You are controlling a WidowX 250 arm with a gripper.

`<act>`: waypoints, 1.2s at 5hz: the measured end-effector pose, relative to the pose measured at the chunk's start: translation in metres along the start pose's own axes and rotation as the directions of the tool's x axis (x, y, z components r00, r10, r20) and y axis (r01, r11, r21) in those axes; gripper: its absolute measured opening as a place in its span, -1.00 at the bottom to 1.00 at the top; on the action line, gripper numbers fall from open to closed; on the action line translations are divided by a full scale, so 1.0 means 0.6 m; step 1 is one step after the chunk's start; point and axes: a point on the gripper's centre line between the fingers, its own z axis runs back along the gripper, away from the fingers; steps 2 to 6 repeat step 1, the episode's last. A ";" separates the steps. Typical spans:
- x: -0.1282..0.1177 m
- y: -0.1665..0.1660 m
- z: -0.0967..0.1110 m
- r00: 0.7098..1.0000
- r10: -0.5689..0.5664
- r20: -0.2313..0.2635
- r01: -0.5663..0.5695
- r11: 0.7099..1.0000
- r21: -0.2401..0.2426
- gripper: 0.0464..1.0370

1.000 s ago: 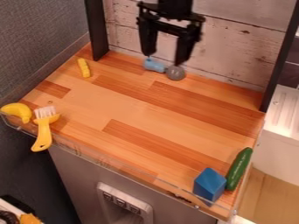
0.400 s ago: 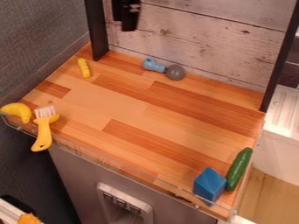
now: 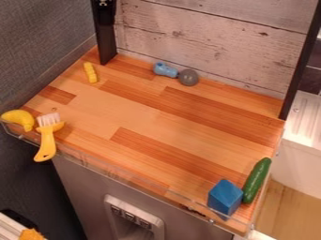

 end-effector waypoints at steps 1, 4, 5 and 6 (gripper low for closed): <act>-0.008 0.000 -0.004 0.997 0.072 -0.002 -0.072 0.997 -0.005 0.91; -0.008 0.000 -0.004 0.997 0.072 -0.002 -0.072 0.997 -0.005 0.91; -0.008 0.000 -0.004 0.997 0.072 -0.002 -0.072 0.997 -0.005 0.91; -0.008 0.000 -0.004 0.997 0.072 -0.002 -0.072 0.997 -0.005 0.91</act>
